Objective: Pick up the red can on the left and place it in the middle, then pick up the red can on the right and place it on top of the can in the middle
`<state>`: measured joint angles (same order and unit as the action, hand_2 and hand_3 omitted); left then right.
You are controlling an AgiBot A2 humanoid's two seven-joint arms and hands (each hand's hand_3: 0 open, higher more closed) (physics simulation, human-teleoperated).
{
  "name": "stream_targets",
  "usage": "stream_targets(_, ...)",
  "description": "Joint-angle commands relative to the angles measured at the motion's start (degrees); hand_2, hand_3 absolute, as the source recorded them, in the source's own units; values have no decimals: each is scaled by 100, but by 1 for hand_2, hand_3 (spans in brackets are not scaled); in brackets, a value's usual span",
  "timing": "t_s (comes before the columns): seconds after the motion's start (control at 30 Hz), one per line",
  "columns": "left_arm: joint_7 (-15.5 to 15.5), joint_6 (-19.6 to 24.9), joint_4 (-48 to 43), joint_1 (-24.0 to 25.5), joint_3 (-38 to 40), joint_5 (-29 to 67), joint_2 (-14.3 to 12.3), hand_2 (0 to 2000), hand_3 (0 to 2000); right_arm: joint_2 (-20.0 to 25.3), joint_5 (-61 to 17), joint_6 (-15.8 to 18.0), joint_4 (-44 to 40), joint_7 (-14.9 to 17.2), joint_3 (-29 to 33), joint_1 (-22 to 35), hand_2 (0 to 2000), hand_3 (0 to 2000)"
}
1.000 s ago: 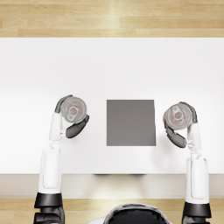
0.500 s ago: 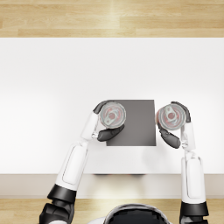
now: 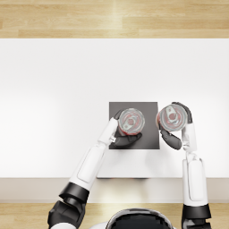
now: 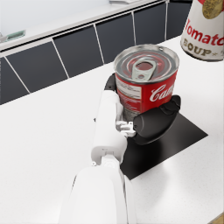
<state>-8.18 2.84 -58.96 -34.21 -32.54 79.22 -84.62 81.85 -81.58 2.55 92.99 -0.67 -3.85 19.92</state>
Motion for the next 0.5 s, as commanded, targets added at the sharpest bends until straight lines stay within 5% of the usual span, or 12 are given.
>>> stream_targets(0.03, 1, -1, 524, -233, 4, -183, -178, 2000, 1520, 18, 0, 2, 44, 1, 18, 63, 2000, 1520)
stream_targets(0.1, 4, -3, 841, -294, -44, -406, -259, 2000, 1520, 31, 0, 5, 93, -1, 36, 61, 2000, 1520)
stream_targets(0.3, -852, 5, 1554, -333, -87, -609, -412, 2000, 1520, 91, 0, 27, 401, -1, -33, 156, 2000, 1520)
stream_targets(0.5, -1046, -1, 1444, -204, -30, -635, -447, 2000, 1520, 285, 1, 44, 420, -5, -411, 668, 2000, 1520)
